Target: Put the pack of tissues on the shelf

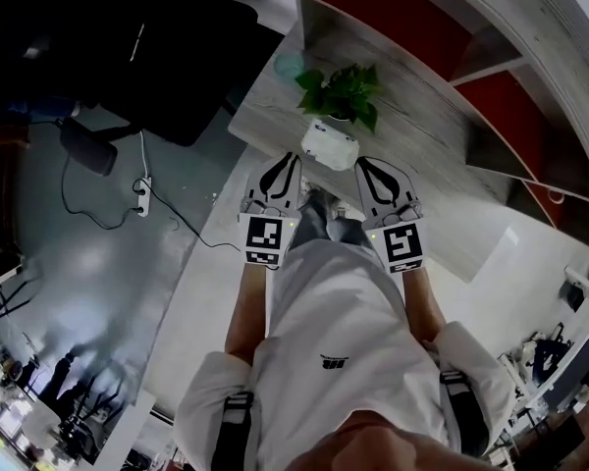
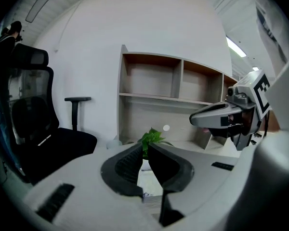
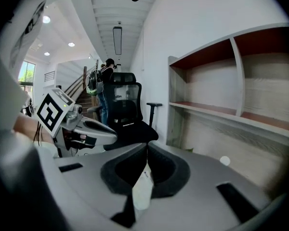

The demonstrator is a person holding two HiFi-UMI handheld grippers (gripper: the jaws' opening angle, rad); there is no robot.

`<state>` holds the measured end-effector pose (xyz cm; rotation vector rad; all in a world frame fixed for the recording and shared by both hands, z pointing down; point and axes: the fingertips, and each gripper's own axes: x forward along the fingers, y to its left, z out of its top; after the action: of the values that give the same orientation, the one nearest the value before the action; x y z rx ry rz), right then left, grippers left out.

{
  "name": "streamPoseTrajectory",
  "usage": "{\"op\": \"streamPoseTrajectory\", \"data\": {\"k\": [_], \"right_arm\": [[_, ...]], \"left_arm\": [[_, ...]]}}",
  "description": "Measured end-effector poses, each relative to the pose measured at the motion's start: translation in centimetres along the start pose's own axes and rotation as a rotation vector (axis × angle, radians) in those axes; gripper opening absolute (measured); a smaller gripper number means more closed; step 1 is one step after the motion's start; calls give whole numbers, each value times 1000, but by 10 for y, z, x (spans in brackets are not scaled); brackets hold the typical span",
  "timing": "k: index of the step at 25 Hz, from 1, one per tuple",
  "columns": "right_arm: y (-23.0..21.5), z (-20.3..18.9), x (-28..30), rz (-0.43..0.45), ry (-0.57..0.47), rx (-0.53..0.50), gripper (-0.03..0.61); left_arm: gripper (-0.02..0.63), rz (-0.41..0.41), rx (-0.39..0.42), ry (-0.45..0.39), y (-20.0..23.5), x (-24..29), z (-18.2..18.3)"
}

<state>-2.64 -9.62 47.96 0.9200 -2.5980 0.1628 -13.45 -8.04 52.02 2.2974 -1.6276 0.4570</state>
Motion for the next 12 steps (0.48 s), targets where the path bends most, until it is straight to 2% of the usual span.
{"op": "streamPoseTrajectory", "data": {"k": [12], "right_arm": [[6, -29, 29, -49, 72, 45, 28]], "left_arm": [[35, -113, 20, 79, 14, 32, -32]]}}
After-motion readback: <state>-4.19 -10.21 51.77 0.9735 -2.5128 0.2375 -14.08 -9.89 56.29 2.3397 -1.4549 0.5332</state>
